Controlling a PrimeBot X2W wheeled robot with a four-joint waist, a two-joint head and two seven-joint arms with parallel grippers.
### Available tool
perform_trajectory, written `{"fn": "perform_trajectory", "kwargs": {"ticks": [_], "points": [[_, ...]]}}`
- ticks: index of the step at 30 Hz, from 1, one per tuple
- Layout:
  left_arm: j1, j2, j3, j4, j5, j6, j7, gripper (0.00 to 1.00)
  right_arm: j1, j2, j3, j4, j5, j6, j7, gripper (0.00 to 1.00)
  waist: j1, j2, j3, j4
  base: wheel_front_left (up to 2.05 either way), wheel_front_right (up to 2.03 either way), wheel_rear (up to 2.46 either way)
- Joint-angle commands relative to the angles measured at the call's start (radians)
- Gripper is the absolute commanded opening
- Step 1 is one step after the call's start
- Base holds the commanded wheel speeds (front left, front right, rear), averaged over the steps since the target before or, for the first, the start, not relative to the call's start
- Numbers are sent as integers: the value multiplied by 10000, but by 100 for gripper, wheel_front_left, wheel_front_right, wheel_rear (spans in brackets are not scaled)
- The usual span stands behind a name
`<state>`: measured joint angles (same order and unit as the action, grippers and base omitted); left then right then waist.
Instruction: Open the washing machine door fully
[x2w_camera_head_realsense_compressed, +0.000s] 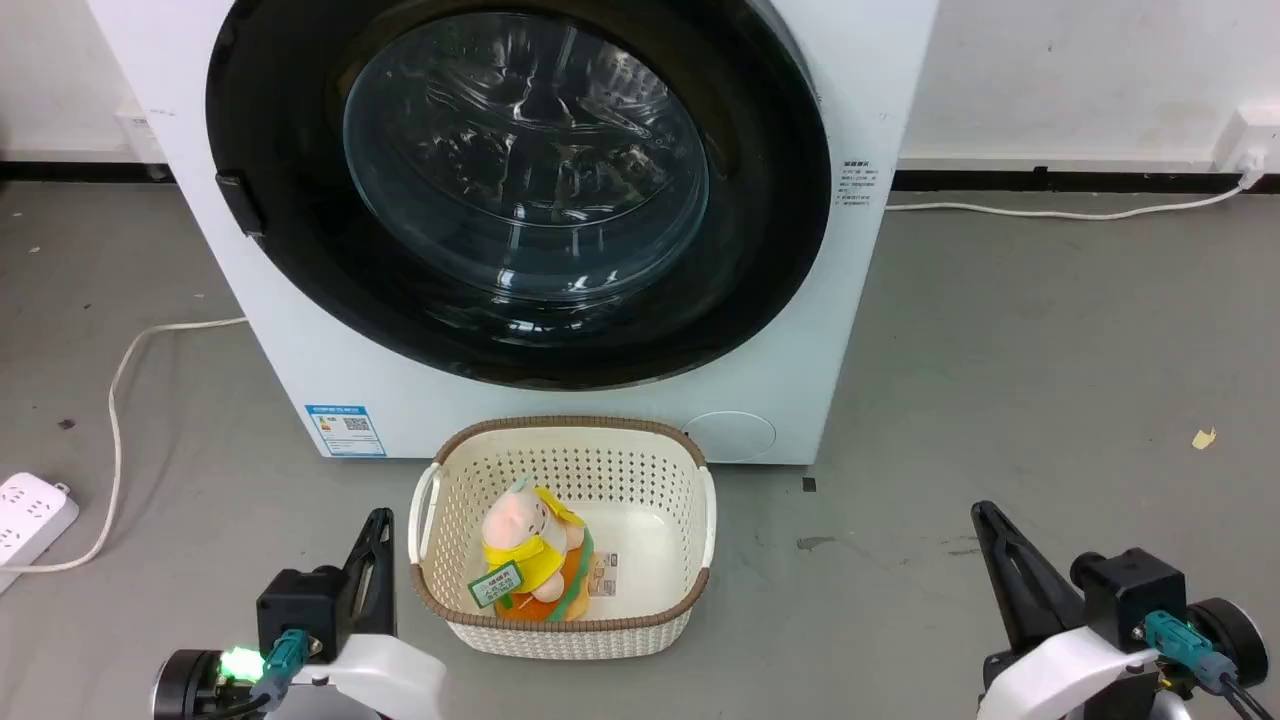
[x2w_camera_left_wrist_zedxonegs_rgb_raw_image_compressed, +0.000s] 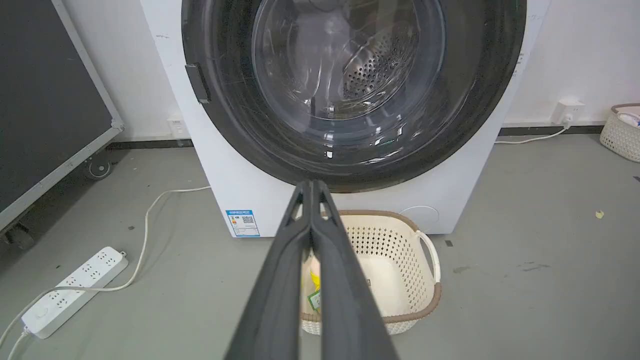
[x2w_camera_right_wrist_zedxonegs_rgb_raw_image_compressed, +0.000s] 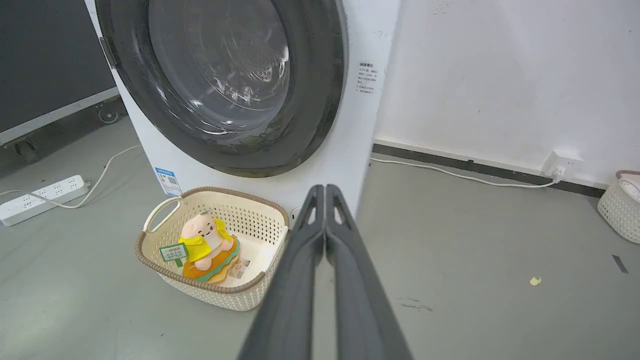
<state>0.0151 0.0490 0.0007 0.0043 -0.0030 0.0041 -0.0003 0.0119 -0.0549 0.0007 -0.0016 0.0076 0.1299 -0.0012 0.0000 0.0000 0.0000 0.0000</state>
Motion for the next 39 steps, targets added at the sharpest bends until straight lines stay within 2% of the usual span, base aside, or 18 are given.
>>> {"fn": "perform_trajectory", "kwargs": {"ticks": [1,39], "points": [[-151,12,-7,-43,30,-41,3,0,-119,47,-7,16,-76,8,12,0,0,0,0,0,0,0,0],[-151,12,-7,-43,30,-41,3,0,-119,47,-7,16,-76,8,12,0,0,0,0,0,0,0,0]]}}
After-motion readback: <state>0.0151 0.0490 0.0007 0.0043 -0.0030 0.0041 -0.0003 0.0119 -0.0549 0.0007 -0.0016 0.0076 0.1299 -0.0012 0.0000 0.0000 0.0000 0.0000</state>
